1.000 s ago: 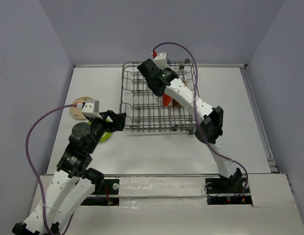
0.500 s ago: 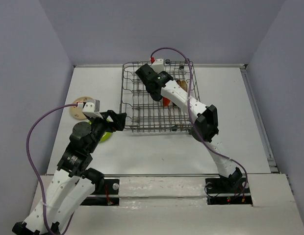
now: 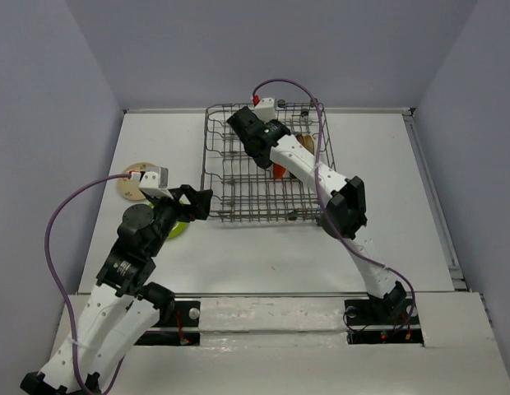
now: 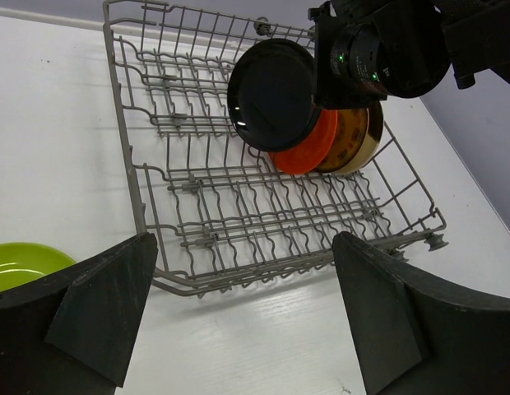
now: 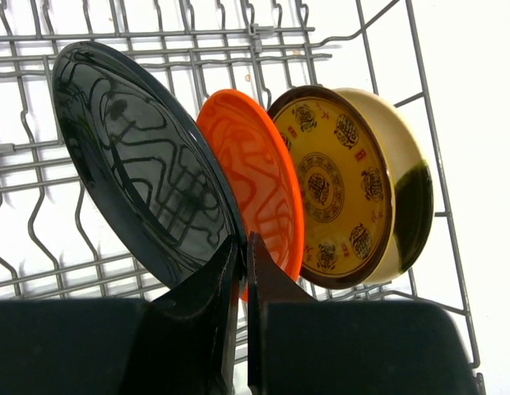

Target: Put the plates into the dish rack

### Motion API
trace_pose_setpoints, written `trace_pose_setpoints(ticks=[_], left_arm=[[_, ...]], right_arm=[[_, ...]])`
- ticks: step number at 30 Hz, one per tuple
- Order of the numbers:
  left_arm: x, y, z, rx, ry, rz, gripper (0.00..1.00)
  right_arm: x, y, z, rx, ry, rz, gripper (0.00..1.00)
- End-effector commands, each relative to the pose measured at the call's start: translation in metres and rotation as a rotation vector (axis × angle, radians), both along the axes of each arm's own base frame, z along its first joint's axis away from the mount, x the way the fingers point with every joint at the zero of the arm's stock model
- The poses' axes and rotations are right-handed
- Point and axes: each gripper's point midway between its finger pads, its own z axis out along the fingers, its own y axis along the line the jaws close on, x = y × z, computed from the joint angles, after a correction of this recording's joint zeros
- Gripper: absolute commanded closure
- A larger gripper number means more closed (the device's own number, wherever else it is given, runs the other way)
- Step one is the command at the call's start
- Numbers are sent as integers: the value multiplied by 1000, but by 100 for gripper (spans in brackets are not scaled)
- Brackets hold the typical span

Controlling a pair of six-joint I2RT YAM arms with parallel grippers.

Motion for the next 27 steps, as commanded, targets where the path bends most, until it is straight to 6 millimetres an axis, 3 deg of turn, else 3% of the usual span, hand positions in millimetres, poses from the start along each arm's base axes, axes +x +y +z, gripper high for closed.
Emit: trace_pose_setpoints(ticks=[1,17,27], left_arm=[[1,-2,30,-36,-70,-5,1],[1,-2,30,-36,-71,-5,1],[1,-1,30,-35,-71,-5,1]], right_arm=[[3,-22,52,-6,-121,-59,93],[4,-16,9,-51,-38,-37,93],[-7,19,3,-25,-47,40,93]])
